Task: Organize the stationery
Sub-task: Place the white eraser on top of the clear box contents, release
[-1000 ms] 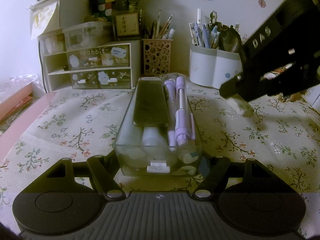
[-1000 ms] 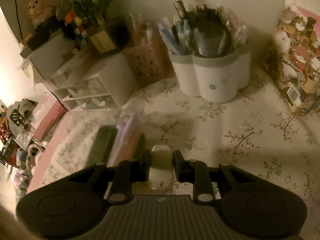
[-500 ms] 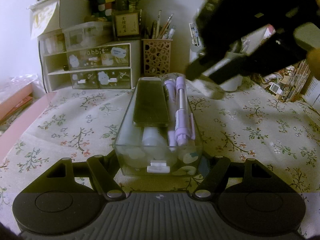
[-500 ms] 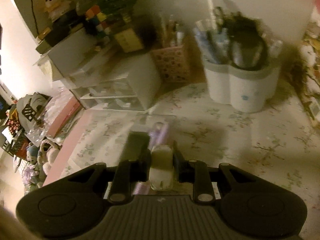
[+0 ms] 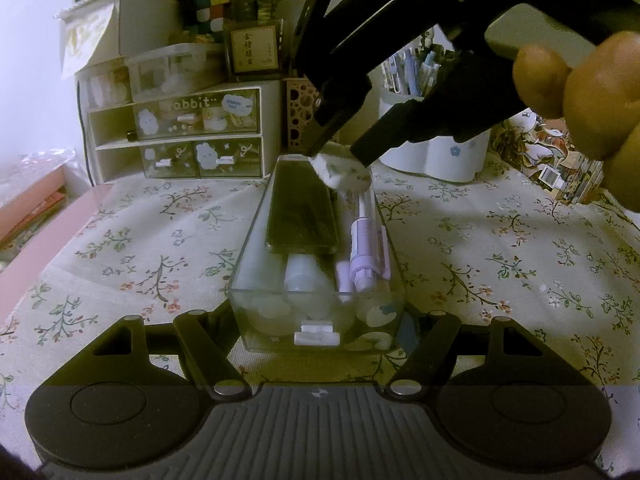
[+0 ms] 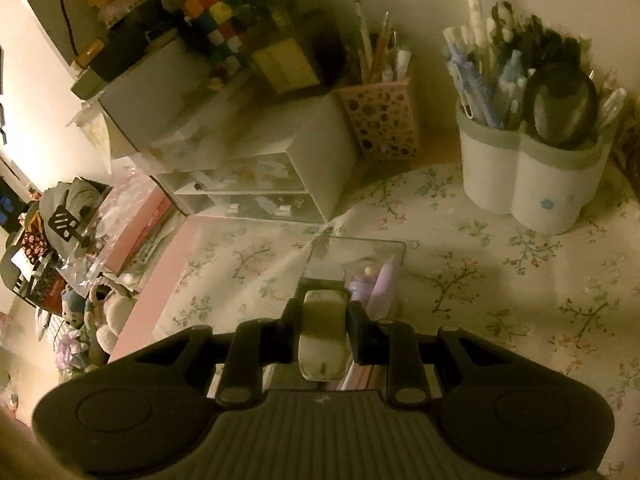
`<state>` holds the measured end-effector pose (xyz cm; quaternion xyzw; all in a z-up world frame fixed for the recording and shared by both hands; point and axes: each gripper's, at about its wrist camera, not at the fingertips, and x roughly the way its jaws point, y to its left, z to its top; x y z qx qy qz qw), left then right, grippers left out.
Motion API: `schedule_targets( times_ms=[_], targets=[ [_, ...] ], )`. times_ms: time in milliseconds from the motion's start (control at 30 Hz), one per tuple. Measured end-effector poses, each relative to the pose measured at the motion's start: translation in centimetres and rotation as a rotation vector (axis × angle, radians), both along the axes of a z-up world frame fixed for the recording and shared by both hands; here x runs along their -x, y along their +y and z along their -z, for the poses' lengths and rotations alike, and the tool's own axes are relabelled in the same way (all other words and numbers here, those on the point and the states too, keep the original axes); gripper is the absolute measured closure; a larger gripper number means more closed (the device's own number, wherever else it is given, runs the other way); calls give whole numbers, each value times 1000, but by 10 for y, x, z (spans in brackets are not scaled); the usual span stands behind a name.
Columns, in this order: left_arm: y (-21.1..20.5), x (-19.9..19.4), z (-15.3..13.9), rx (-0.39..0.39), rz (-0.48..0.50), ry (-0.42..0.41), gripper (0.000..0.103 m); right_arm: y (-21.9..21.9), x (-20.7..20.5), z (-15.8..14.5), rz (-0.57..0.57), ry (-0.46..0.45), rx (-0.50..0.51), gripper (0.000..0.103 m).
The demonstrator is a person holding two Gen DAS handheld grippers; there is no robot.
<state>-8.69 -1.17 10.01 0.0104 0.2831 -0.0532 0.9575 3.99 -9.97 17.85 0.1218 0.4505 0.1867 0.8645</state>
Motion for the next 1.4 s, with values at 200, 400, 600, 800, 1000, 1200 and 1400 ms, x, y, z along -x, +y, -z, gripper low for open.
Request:
schedule_targets(
  times_ms=[200, 400, 600, 800, 1000, 1200, 1400],
  targets=[
    [0, 0, 0, 0, 0, 0, 31, 0, -1, 1, 7, 5, -11, 72],
    [0, 0, 0, 0, 0, 0, 31, 1, -1, 1, 2, 2, -10, 72],
    [0, 0, 0, 1, 0, 0, 30, 0, 0, 2, -5, 6, -7, 72],
    [1, 0, -1, 0, 1, 0, 30, -5, 3, -1, -7, -1, -29, 72],
    [1, 0, -1, 0, 1, 1, 31, -12, 8, -1, 6, 0, -43, 72],
    [1, 0, -1, 0, 1, 1, 31, -22, 17, -5, 22, -21, -57, 72],
    [2, 1, -1, -3, 0, 2, 31, -34, 40, -5, 34, -65, -47, 67]
  ],
)
